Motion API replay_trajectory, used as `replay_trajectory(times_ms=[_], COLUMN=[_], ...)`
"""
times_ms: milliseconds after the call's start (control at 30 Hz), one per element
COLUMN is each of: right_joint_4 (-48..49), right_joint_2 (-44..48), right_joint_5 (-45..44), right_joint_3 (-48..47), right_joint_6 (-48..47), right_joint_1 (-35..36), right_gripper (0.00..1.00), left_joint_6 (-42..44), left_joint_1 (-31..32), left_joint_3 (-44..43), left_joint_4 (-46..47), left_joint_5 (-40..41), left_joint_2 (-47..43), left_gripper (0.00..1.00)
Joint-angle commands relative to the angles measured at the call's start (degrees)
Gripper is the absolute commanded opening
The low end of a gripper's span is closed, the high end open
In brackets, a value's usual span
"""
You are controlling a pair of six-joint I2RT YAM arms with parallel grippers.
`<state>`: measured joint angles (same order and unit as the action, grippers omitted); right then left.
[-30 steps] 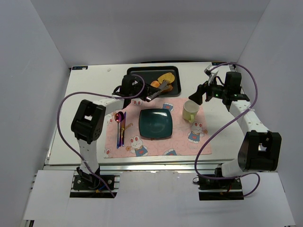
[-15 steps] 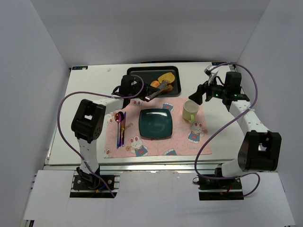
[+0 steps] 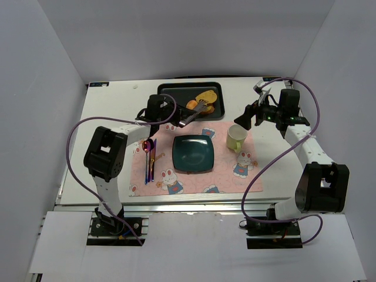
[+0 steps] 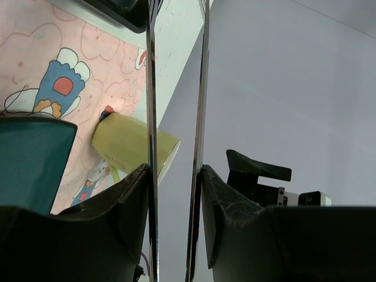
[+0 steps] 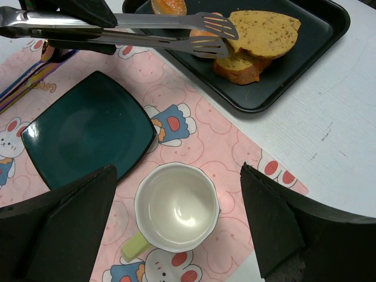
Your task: Place the bread
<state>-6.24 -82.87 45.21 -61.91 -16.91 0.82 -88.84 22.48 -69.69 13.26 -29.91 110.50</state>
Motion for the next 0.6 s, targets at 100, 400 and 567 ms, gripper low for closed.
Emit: replay_trajectory(times_ms=[100, 400, 567], right_joint_4=[1.4, 1.4, 1.4], right_joint_2=[1.7, 1.7, 1.9], right_joint_5=[1.4, 1.4, 1.4], right_joint_3=[0.8, 0.6, 0.7], right_joint_6=[0.3, 0.1, 0.2], right_joint_1=[-0.2, -0.2, -0.2], right_gripper=[0.89, 0.89, 0.89], left_joint_6=[0.7, 0.3, -0.3], left_joint_1=[-0.5, -0.6, -0.6], left_joint_3=[2.0, -1.9, -4.0], left_joint_4=[-0.3, 1.5, 2.2], left_joint_5=[-0.3, -0.2, -0.7], left_joint_2=[-5.9, -0.9, 1.5], left_gripper=[0.48, 0.48, 0.48])
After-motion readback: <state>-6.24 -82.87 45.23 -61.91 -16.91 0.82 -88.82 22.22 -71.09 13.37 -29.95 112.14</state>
